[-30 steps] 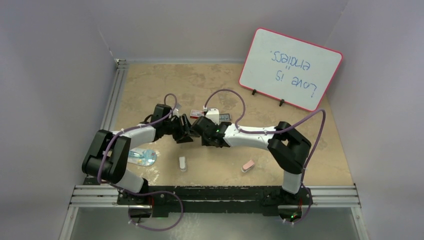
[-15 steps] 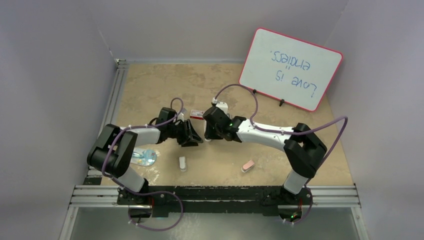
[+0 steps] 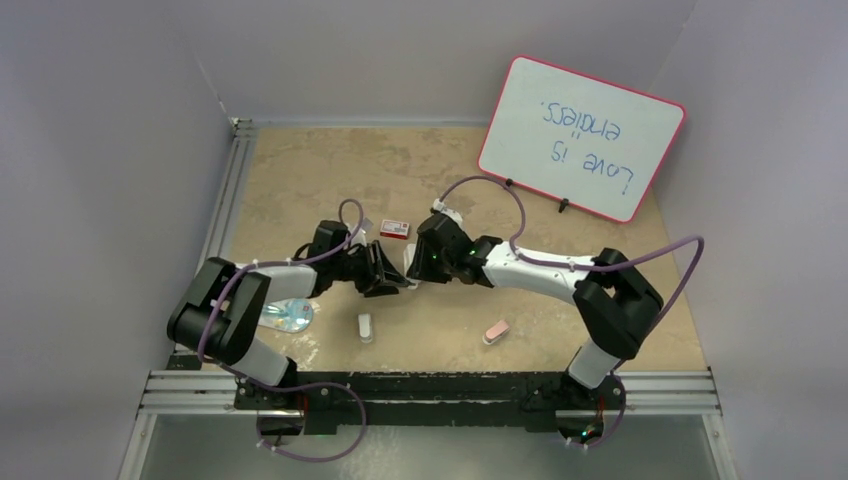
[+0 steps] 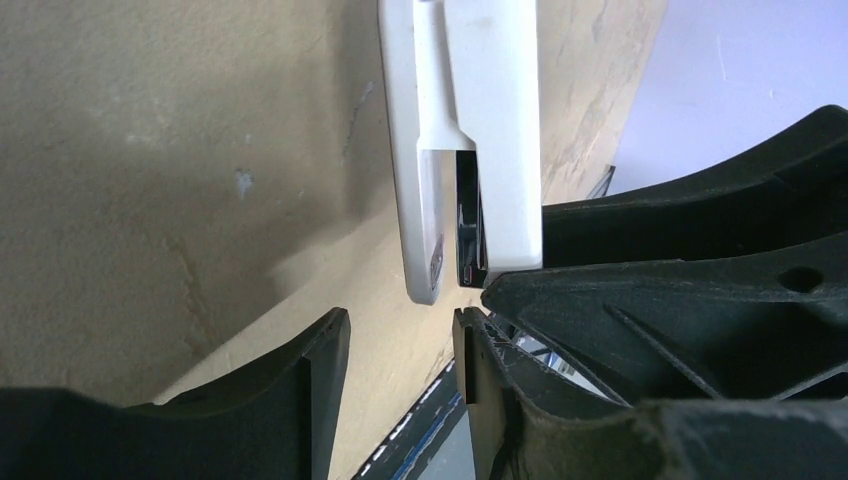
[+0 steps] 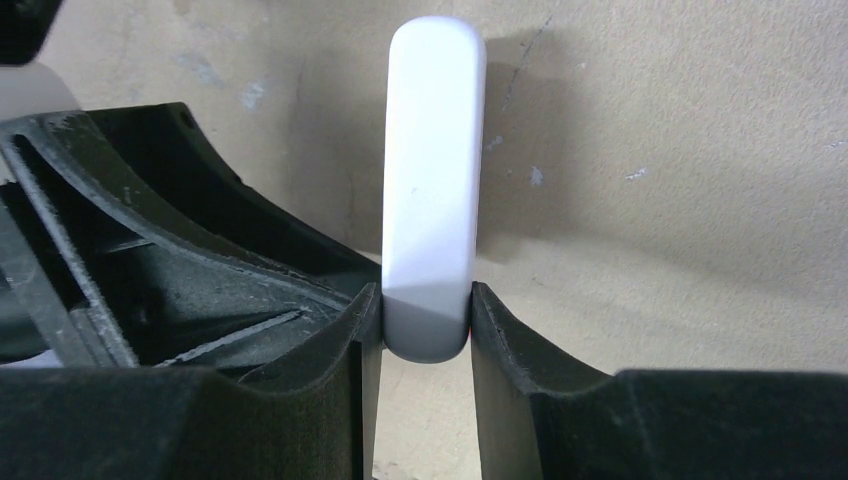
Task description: Load the staples into the stapler
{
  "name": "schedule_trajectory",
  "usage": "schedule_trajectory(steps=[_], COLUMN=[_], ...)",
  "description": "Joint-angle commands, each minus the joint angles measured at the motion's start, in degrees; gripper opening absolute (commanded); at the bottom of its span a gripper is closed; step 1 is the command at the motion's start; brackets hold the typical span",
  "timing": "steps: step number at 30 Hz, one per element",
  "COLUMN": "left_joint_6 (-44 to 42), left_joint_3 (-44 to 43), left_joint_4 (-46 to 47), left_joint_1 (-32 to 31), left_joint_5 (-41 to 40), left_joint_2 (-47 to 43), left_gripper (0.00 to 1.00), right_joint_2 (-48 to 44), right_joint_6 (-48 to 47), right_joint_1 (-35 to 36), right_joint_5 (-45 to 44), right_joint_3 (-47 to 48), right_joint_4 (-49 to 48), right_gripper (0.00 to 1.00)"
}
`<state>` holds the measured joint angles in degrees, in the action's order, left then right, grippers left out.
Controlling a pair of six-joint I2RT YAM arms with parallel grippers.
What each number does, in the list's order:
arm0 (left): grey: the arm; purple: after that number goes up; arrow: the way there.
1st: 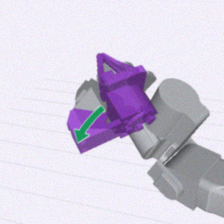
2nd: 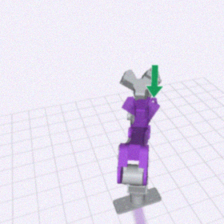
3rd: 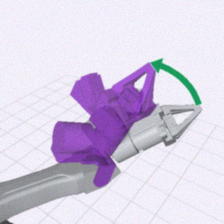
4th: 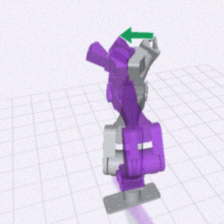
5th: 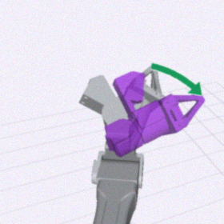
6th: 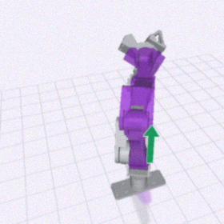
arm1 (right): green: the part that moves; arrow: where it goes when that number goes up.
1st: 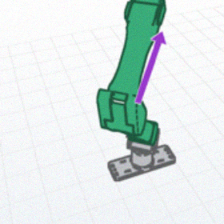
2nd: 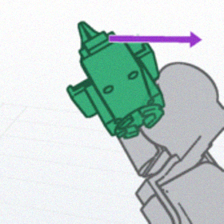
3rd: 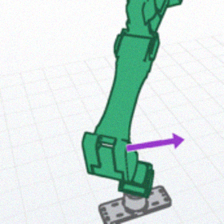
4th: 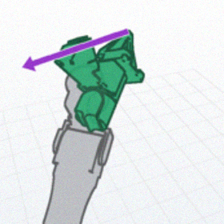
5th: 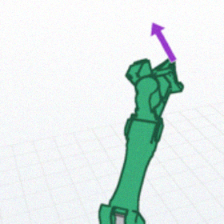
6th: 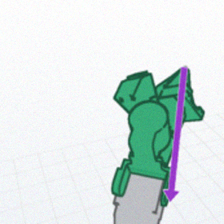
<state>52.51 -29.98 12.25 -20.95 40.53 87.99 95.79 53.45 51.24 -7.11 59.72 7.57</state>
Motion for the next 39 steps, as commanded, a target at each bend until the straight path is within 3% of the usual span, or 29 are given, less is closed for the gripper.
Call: schedule_trajectory(steps=[1,7,15,26,39], left_joint_6=[2.4,4.0,-1.6,-8.7,-9.3], left_joint_3=[0.4,-0.1,0.1,-2.1,-3.7], left_joint_4=[6.4,8.7,4.3,-1.2,-3.5], left_joint_1=[-0.6,-0.9,-1.0,-1.4,-4.4], left_joint_5=[2.3,3.0,0.6,-0.7,1.1], left_joint_2=[-0.2,1.2,-0.5,-0.3,4.7], left_gripper=[0.42,0.31,0.0,0.0,0.0], right_joint_2=[-3.3,-3.8,-6.0,-7.2,5.3], right_joint_6=[1.8,2.6,0.9,-6.2,-12.3], right_joint_1=[-0.8,-1.3,-4.3,-12.0,-14.1], right_joint_5=[3.9,6.1,6.2,9.0,-1.3], right_joint_3=[0.0,-0.9,-0.6,1.7,16.3], right_joint_4=[-4.7,-6.3,-4.3,-2.1,1.5], right_gripper=[0.2,0.2,0.19,0.2,0.25])
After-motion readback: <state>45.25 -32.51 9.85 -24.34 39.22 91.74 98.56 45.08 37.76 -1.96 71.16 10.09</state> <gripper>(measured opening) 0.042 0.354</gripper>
